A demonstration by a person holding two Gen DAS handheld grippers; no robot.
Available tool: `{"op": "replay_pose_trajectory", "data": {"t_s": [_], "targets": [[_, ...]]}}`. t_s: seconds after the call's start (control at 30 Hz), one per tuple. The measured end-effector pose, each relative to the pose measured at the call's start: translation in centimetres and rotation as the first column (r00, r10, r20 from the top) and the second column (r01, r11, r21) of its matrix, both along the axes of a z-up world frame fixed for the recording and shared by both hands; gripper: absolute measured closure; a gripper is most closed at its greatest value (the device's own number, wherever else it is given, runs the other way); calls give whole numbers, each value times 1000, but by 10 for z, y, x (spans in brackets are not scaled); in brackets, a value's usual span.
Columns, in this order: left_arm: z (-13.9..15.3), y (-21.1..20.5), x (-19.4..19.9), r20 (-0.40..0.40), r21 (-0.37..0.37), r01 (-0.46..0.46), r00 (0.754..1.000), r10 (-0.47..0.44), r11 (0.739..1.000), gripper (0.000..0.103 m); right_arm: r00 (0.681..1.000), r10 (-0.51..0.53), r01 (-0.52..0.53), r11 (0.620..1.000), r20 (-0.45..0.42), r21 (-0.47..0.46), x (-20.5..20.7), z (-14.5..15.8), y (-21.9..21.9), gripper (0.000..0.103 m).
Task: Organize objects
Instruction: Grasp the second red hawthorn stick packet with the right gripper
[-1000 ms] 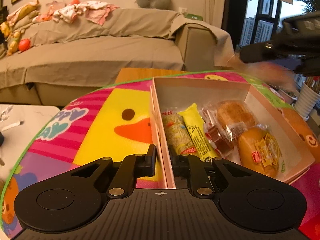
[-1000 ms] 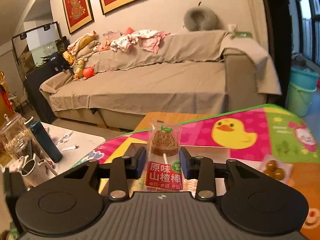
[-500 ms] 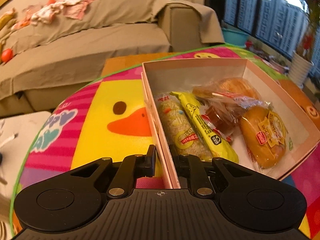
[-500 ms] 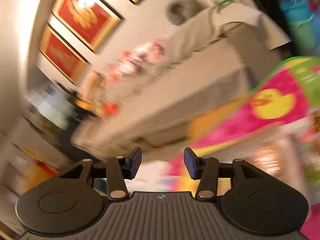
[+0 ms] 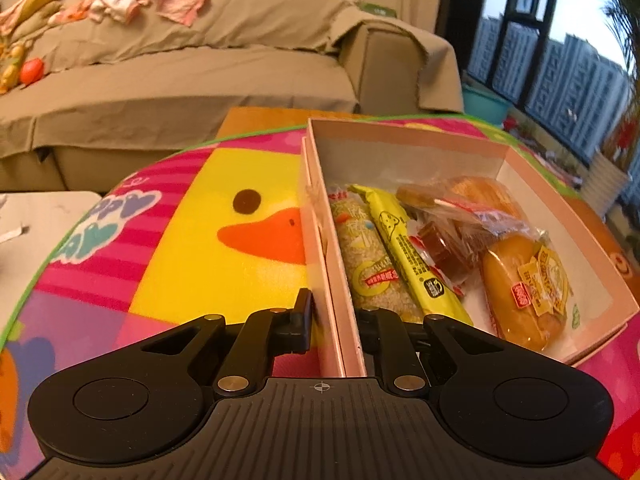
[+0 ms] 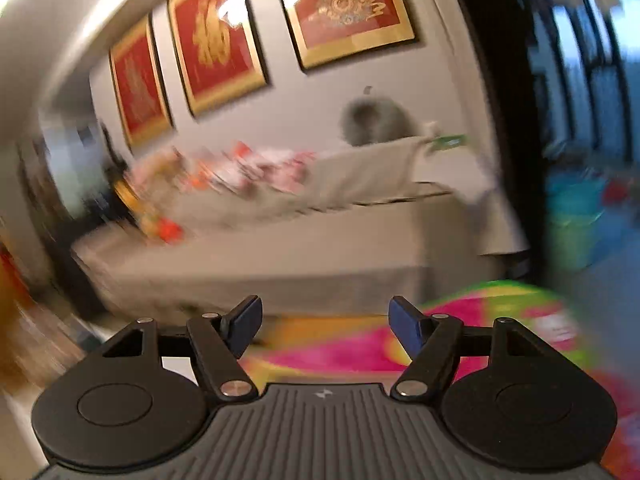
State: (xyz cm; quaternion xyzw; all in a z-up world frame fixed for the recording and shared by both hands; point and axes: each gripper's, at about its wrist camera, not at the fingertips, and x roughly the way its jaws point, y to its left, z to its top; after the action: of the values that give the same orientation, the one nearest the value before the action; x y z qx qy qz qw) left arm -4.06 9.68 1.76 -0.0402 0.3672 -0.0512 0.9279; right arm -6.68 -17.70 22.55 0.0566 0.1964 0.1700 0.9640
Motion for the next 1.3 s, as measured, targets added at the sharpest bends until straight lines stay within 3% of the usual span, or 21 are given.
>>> {"op": "replay_pose_trajectory", "data": {"t_s": [0.1,0.17,0.37,0.53,0.57,0.6,0.73,0.8,0.83,0.97,1.17,1.3], "targets": [[-1,-2,-3,32,-3,-30,999,30,1000,89,998,-65,65,978,7,-197,-6,-49,-13,32],[-1,-6,-4,38,23,-32,999,31,999,89,994,-108,96,960,-32,-262,-5,-78,-27,32],[0,-7,-7,55,28,-46,997,45,999,89,955,-186,132,964,-231,-229,21,-137,-61,32],[0,-6,-9,59,26,-46,997,44,999,89,940,-160,84,965,-302,-249,50,-172,-53,33],[0,-6,-9,59,26,-45,997,44,999,89,935,-166,87,964,-314,-250,62,-177,-52,38],[0,-6,-9,60,25,-45,997,43,999,89,931,-164,85,966,-326,-242,71,-179,-49,45],[0,-6,-9,61,23,-41,997,40,999,89,921,-120,58,983,-372,-171,97,-188,-45,52],[0,-6,-9,62,22,-42,997,41,999,89,923,-118,49,980,-365,-193,95,-186,-38,65],[0,-6,-9,62,21,-43,997,41,999,89,925,-109,36,979,-365,-200,91,-185,-36,66],[-1,-6,-8,66,21,-41,997,40,999,89,929,-105,17,970,-355,-241,60,-184,-37,67],[1,-6,-4,71,26,-20,997,18,999,89,908,-115,27,975,-402,-219,-3,-178,-53,66],[0,-7,0,67,29,-32,997,30,999,89,912,-91,-5,972,-399,-234,-26,-178,-49,62]]}}
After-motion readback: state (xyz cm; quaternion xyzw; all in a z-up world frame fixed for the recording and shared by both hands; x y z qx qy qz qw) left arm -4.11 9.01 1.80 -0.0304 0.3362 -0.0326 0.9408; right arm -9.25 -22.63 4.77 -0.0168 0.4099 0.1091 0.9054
